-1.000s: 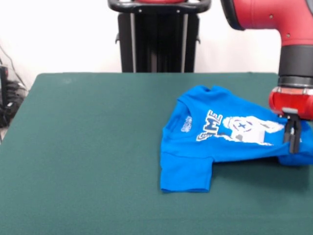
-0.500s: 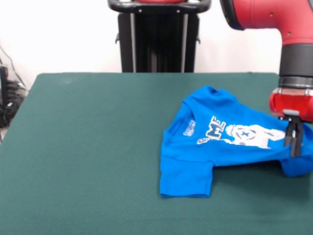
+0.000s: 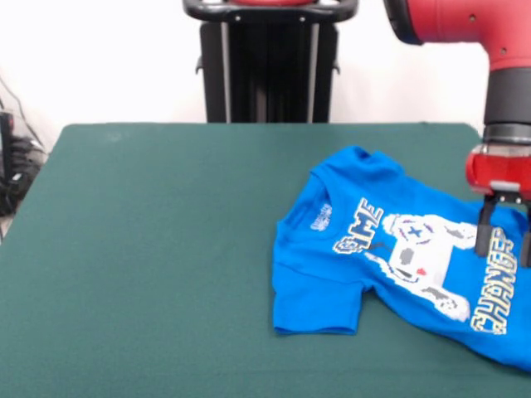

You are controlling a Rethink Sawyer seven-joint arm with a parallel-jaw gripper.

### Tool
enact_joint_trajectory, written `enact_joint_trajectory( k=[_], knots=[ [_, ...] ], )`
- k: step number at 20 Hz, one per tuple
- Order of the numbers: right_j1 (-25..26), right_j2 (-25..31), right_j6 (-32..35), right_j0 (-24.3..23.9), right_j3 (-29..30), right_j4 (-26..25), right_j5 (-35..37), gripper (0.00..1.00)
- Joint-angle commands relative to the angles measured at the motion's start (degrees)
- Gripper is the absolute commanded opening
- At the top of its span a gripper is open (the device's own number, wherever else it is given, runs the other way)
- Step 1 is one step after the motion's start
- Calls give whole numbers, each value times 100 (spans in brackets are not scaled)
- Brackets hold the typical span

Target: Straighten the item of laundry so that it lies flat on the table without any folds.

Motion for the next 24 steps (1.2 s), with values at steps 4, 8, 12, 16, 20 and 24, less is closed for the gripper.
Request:
enact_joint_trajectory(
  k=[4,8,12,16,20,24],
  knots=[
    [-347,163,848,-89,538,-210,532,100],
    [-631,38,830,-213,1055,-495,555,100],
    [-770,-121,796,-332,1405,-739,488,100],
    [-786,-194,770,-452,1563,-881,487,100],
    [-738,-109,854,-594,1670,-969,445,100],
    [-556,-147,853,-576,1641,-881,423,100]
  ],
)
